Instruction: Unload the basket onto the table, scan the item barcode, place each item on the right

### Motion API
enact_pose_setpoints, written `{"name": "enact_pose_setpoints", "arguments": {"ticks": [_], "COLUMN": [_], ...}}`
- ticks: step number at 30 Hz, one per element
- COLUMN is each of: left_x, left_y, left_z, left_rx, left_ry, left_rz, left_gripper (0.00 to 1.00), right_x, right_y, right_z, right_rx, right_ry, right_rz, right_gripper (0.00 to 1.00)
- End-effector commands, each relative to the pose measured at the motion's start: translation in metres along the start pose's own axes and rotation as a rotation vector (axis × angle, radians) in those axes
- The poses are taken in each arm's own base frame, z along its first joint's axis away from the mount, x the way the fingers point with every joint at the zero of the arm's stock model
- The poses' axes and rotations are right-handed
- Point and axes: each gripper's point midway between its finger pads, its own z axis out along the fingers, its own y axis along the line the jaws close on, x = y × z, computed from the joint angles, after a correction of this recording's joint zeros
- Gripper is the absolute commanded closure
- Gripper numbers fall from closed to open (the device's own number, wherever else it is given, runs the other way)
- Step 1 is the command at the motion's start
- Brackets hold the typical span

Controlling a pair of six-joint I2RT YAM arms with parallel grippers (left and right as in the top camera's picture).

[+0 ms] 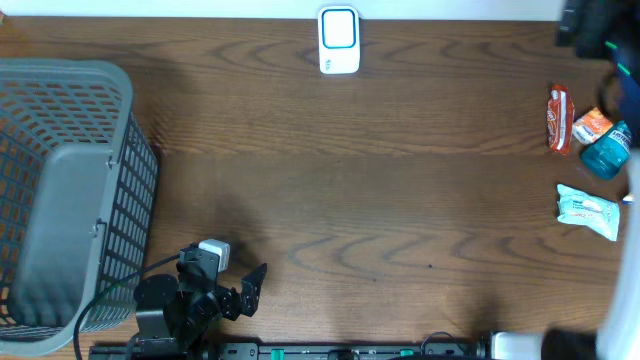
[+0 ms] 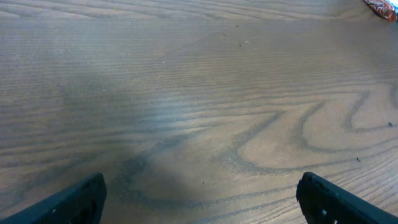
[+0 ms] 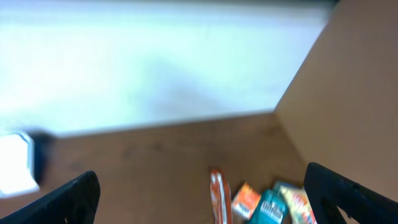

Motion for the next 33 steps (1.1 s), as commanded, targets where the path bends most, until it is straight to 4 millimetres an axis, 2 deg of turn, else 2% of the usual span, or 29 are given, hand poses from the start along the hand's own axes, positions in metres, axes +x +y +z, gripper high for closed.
{"name": "enact_pose_setpoints", "arguments": {"ticks": [1, 7, 8, 9, 14, 18, 20, 23, 28, 33], "left_x": [-0.001, -0.001, -0.001, -0.001, -0.001, -0.001, -0.001, -0.001, -0.001, -0.001], "left_y": [0.000, 0.000, 0.000, 0.000, 0.000, 0.000, 0.000, 0.000, 0.000, 0.000], "left_z": [-0.001, -0.001, -0.001, -0.001, -0.001, -0.001, -0.001, -0.001, -0.001, -0.001], "left_rx": [-0.001, -0.001, -0.001, 0.000, -0.001, -0.001, -0.001, -0.001, -0.001, -0.001], "left_ry": [-0.002, -0.003, -0.003, -0.002, -0.003, -0.003, -0.003, -0.003, -0.003, -0.003], "left_rz": [-0.003, -0.003, -0.003, -0.003, -0.003, -0.003, -0.003, -0.003, -0.003, -0.003], "left_gripper": [0.02, 0.02, 0.02, 0.02, 0.02, 0.02, 0.02, 0.02, 0.02, 0.02], "right_x": [-0.023, -0.044, -0.046, -0.046, -0.040, -0.028, -0.013, 0.033, 0.079, 0.130], "right_y": [-0.007, -0.029, -0.035, -0.038, -0.052, -0.061, -0.063, -0.067, -0.066, -0.061], "right_z": [-0.063, -0.167, -0.200, -0.217, -0.289, -0.334, -0.351, -0.373, -0.404, -0.414], "right_rx": [-0.038, -0.028, -0.025, -0.023, -0.016, -0.011, -0.011, 0.002, -0.025, -0.051], "right_ry": [-0.125, -0.332, -0.395, -0.427, -0.567, -0.647, -0.649, -0.589, -0.580, -0.538], "right_rz": [0.049, 0.085, 0.096, 0.101, 0.125, 0.139, 0.140, 0.116, 0.129, 0.115], "right_gripper": [0.01, 0.01, 0.01, 0.01, 0.01, 0.01, 0.01, 0.01, 0.01, 0.01]}}
